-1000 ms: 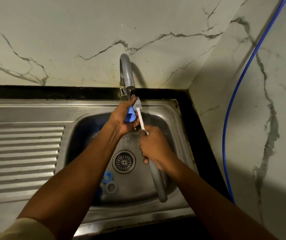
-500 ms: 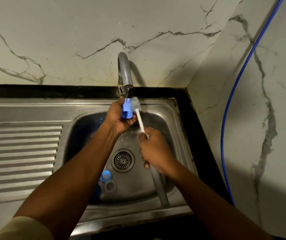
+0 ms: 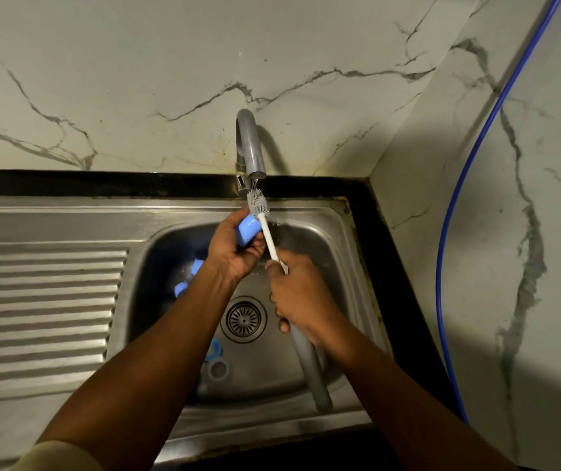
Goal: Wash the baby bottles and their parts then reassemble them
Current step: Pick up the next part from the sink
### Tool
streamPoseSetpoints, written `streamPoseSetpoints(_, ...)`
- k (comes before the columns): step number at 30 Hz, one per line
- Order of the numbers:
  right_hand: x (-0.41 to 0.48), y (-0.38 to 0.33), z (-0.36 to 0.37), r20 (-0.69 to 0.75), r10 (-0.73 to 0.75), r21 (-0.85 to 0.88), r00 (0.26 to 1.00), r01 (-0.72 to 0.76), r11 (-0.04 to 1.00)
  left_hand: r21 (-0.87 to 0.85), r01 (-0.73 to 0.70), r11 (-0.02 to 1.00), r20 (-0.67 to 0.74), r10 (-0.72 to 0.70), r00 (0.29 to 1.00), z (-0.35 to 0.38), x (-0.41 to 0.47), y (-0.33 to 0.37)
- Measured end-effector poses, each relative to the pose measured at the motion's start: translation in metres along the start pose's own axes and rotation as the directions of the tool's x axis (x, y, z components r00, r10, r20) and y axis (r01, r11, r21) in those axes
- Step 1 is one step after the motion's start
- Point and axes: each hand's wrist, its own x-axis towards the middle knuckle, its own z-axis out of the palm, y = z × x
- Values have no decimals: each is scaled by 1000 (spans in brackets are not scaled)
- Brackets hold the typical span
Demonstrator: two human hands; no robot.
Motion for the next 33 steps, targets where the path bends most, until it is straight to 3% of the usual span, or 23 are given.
streamPoseSetpoints(3,-9,2,3,35,36,-35,999,-34,999,-81,9,997,27,-7,1000,-3,-3,0)
streamPoseSetpoints(7,9,-7,-8,-41,75,52,996,-73,996,-42,8,999,41,-6,999,8,-11,-9)
streamPoseSetpoints(12,-25,-5,-2,96,17,-82,995,-9,997,-23,-68,997,-19,67,998,16,-10,6)
streamPoseSetpoints(15,-12,-13,-3,25,15,-26,1000,-14,1000,-32,-30,999,58,32,998,19,-13,0)
streamPoseSetpoints(18,-4,-21,-4,-6,70,75,998,-69,995,-10,-29,1000,36,30,999,23,-16,-3)
streamPoseSetpoints(23,-24,-12,10,31,20,-35,999,-19,999,-82,-70,994,26,72,997,17,-22,12)
streamPoseSetpoints(27,-7,-16,-3,-42,75,122,996,-69,990,-35,-33,999,19,34,999,21,-24,6)
streamPoseSetpoints(33,-21,0,-1,-33,10,-47,999,-12,999,39,-76,996,64,74,995,6,-13,20)
